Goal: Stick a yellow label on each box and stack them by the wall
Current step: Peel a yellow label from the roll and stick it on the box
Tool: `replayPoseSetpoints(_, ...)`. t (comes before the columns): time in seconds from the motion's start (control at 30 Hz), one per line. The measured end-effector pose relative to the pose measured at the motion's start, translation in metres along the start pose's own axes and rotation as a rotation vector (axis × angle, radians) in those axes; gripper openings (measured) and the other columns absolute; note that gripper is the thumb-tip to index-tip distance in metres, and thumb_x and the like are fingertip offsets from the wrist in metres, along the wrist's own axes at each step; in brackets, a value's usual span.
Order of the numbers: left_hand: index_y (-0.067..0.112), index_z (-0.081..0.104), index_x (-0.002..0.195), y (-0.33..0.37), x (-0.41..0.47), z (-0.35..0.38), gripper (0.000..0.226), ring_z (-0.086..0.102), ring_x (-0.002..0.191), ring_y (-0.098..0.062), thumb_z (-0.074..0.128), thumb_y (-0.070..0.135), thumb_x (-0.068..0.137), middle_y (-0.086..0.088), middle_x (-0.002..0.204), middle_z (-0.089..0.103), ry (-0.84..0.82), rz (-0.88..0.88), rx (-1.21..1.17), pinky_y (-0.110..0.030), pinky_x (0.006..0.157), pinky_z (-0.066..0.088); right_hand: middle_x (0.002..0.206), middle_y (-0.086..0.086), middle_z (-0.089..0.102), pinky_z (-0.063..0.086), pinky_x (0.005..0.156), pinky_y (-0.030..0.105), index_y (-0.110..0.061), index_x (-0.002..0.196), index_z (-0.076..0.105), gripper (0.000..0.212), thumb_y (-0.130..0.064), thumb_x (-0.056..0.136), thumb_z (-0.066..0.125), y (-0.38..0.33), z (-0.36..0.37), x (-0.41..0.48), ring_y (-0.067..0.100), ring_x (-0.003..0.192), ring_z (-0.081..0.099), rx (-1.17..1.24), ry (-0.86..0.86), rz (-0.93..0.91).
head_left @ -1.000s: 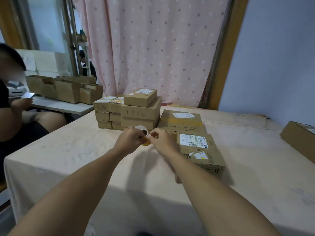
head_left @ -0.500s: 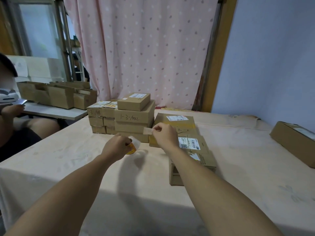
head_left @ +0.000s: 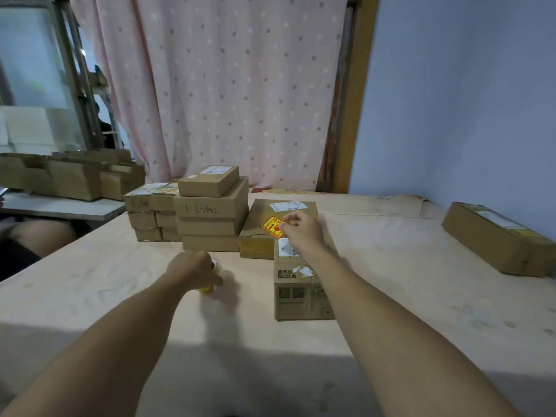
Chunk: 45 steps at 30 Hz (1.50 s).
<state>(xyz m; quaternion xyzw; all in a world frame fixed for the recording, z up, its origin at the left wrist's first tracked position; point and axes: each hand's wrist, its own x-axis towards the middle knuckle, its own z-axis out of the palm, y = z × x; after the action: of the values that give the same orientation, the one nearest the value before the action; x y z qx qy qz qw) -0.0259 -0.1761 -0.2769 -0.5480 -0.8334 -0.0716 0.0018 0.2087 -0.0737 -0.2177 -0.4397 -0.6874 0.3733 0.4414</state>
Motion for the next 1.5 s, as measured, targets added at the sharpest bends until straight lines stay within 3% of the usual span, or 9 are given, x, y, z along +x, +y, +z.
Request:
replayPoseSetpoints(0.1,0.017,0.067,0.068,0.009,0.001,-0.012,0.041,0.062,0.069,-0.022,0.073,0.057,0.078,-0.003,0.071,0.065,0.098,0.005,-0.118,-0.029,0.055,0.046,0.099,-0.003,0.067,0.052,0.068,0.026,-0.019,0.116,0.061,0.027,-0.019,0.092,0.073,0.005,-0.017,-0.004,0.015,0.094,0.066,-0.025,-0.009,0.014)
replayPoseSetpoints(0.23,0.019,0.074,0.075,0.045,-0.003,-0.028,0.021,0.064,0.069,-0.017,0.069,0.035,0.088,0.002,0.076,0.07,0.179,0.102,-0.362,-0.032,0.059,0.053,0.091,-0.008,0.068,0.052,0.068,0.022,-0.018,0.105,0.07,0.014,-0.017,0.091,0.074,0.014,-0.034,-0.009,0.012,0.092,0.066,-0.056,-0.045,-0.001)
replayPoseSetpoints(0.33,0.015,0.074,0.075,0.087,-0.007,-0.036,0.02,0.06,0.068,-0.015,0.069,0.027,0.091,0.001,0.075,0.068,0.155,0.161,-0.565,-0.026,0.053,0.043,0.091,-0.012,0.067,0.05,0.067,0.017,-0.022,0.098,0.071,0.009,-0.016,0.092,0.073,0.018,-0.048,-0.014,0.008,0.091,0.064,-0.092,-0.052,-0.038)
replayPoseSetpoints(0.43,0.011,0.078,0.089,0.126,-0.01,-0.037,0.015,0.062,0.08,-0.012,0.069,0.023,0.092,0.002,0.087,0.07,0.119,0.231,-0.677,-0.026,0.059,0.047,0.1,-0.006,0.068,0.053,0.066,0.017,-0.024,0.097,0.071,0.009,-0.016,0.093,0.072,0.022,-0.063,-0.016,0.011,0.096,0.064,-0.13,-0.02,-0.036)
replayPoseSetpoints(0.5,0.01,0.077,0.099,0.145,-0.012,-0.035,0.016,0.062,0.092,-0.011,0.068,0.022,0.094,0.001,0.097,0.07,0.133,0.275,-0.706,-0.021,0.063,0.046,0.105,-0.002,0.07,0.059,0.076,0.026,-0.023,0.1,0.071,0.009,-0.018,0.093,0.073,0.027,-0.071,-0.015,0.015,0.1,0.065,-0.173,0.008,-0.008)
replayPoseSetpoints(0.77,0.013,0.074,0.111,0.178,-0.01,-0.025,0.025,0.059,0.094,-0.011,0.072,0.027,0.09,0.002,0.109,0.067,0.201,0.386,-0.577,-0.021,0.063,0.043,0.111,0.002,0.066,0.057,0.083,0.03,-0.021,0.111,0.069,0.025,-0.024,0.088,0.078,0.045,-0.086,-0.014,0.018,0.103,0.062,-0.318,-0.047,0.086)
replayPoseSetpoints(1.03,0.027,0.073,0.12,0.183,-0.003,-0.017,0.033,0.054,0.096,-0.015,0.068,0.041,0.091,0.004,0.107,0.058,0.106,0.445,-0.352,-0.037,0.082,0.054,0.109,0.003,0.071,0.044,0.06,0.021,-0.02,0.113,0.069,0.026,-0.019,0.087,0.077,0.052,-0.082,-0.013,0.018,0.095,0.065,-0.461,-0.106,0.036)
replayPoseSetpoints(1.37,0.024,0.069,0.128,0.175,-0.003,-0.015,0.039,0.05,0.101,-0.018,0.061,0.045,0.095,0.0,0.109,0.051,0.055,0.51,-0.312,-0.038,0.084,0.051,0.122,0.0,0.054,0.054,0.096,0.04,-0.028,0.121,0.071,0.032,-0.037,0.09,0.074,0.071,-0.086,-0.012,0.021,0.117,0.051,-0.549,-0.114,-0.043)
replayPoseSetpoints(1.5,0.023,0.067,0.13,0.172,-0.004,-0.014,0.04,0.047,0.107,-0.016,0.061,0.043,0.096,0.001,0.112,0.049,0.034,0.527,-0.341,-0.033,0.085,0.046,0.12,-0.003,0.058,0.052,0.094,0.04,-0.031,0.118,0.076,0.028,-0.041,0.093,0.07,0.071,-0.09,-0.017,0.019,0.115,0.051,-0.577,-0.122,-0.082)
